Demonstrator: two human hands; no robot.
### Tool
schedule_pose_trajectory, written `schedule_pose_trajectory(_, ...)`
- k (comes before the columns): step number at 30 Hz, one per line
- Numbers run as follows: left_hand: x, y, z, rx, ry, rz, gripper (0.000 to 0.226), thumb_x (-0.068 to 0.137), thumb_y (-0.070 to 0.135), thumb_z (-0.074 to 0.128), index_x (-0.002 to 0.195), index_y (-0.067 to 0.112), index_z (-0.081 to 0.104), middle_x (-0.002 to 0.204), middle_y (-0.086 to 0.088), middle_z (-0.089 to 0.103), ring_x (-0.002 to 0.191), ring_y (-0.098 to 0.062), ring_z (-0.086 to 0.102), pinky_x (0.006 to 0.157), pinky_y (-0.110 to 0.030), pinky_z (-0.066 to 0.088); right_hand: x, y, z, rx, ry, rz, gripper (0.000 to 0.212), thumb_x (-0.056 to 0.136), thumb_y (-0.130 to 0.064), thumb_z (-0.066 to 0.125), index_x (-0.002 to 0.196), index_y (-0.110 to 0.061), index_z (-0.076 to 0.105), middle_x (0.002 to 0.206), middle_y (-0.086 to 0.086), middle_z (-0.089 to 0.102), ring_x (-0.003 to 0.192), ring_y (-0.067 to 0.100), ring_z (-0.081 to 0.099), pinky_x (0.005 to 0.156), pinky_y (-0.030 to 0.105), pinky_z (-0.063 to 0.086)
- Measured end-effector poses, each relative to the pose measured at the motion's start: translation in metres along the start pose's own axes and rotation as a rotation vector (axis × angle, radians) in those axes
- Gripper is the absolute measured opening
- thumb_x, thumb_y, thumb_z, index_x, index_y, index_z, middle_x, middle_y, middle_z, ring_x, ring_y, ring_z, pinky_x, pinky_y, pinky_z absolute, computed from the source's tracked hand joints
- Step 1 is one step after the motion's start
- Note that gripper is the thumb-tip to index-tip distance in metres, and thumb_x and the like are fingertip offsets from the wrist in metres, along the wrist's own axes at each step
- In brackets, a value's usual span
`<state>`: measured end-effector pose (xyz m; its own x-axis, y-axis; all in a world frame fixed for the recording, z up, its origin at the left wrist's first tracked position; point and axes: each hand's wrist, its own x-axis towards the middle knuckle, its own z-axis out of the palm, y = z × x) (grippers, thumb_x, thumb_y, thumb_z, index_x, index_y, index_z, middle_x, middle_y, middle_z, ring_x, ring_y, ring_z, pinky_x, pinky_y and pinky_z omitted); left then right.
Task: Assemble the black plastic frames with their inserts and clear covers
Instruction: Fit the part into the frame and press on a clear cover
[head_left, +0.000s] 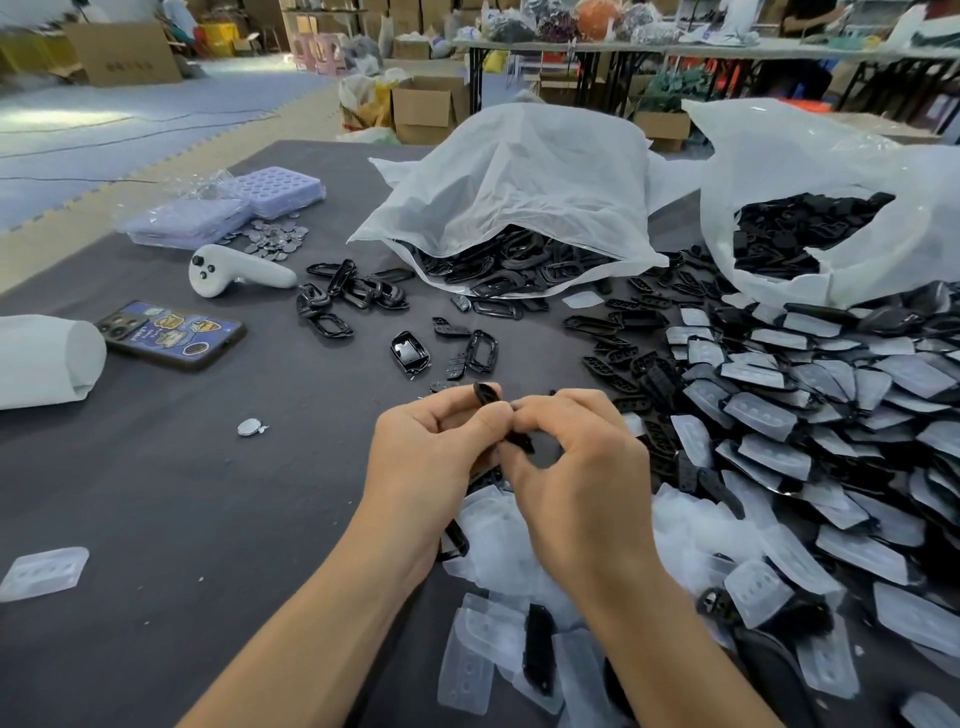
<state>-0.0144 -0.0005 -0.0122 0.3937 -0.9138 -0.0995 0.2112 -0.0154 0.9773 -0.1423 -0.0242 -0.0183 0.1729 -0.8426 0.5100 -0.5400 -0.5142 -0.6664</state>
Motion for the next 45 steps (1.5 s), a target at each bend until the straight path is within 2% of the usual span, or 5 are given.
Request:
schedule_pose_trajectory(4,0.008,0.001,-0.005,-0.024,0.101,-0.002,0.025,0.091,-0.006,0.066,0.092,0.014,0.082,0.088,-0.011,0.081,0.075,-0.018,0.076,0.067,-0.025,0.062,0.004,-0.001,-0.002,0.088,-0.107,0.011,0.034,0.077,-0.004,0.083,0.099,-0.029,0.082,0.110,-0.019,0.071,0.109,-0.004,0.056,0.100,0.007,0.039)
schedule_pose_trajectory(10,0.020,0.004,-0.016,-0.019,0.196,-0.045,0.032,0.092,-0.009,0.063,0.087,0.018,0.079,0.087,-0.008,0.081,0.070,-0.022,0.072,0.067,-0.038,0.061,0.013,0.007,-0.016,0.075,-0.280,0.196,0.020,0.083,-0.008,0.075,0.075,-0.026,0.080,0.055,-0.017,0.063,0.048,0.002,0.054,0.050,0.010,0.038)
schedule_pose_trajectory(16,0.026,0.000,-0.021,-0.059,0.231,-0.004,0.042,0.097,-0.009,0.056,0.112,0.029,0.062,0.078,0.001,0.078,0.070,-0.013,0.073,0.060,-0.027,0.060,0.010,0.000,-0.015,-0.137,-0.606,0.250,0.022,0.072,-0.041,0.084,0.090,-0.034,0.076,0.078,-0.015,0.066,0.075,0.007,0.063,0.072,0.030,0.055)
schedule_pose_trajectory(24,0.026,-0.003,-0.020,0.059,0.165,0.013,0.044,0.095,-0.006,0.057,0.114,0.034,0.062,0.084,-0.002,0.081,0.071,-0.015,0.073,0.072,-0.038,0.059,0.000,-0.008,-0.005,-0.282,-0.539,0.023,0.017,0.087,-0.030,0.070,0.075,-0.031,0.057,0.078,-0.014,0.054,0.087,0.016,0.053,0.090,0.038,0.044)
schedule_pose_trajectory(45,0.003,0.016,-0.017,-0.057,-0.335,-0.090,0.036,0.069,0.001,0.061,0.093,0.016,0.083,0.079,-0.018,0.075,0.070,-0.026,0.073,0.059,-0.028,0.057,0.017,-0.004,-0.019,0.621,-0.273,0.588,0.024,0.088,0.002,0.071,0.074,-0.016,0.062,0.059,0.002,0.067,0.051,0.010,0.051,0.057,0.029,0.041)
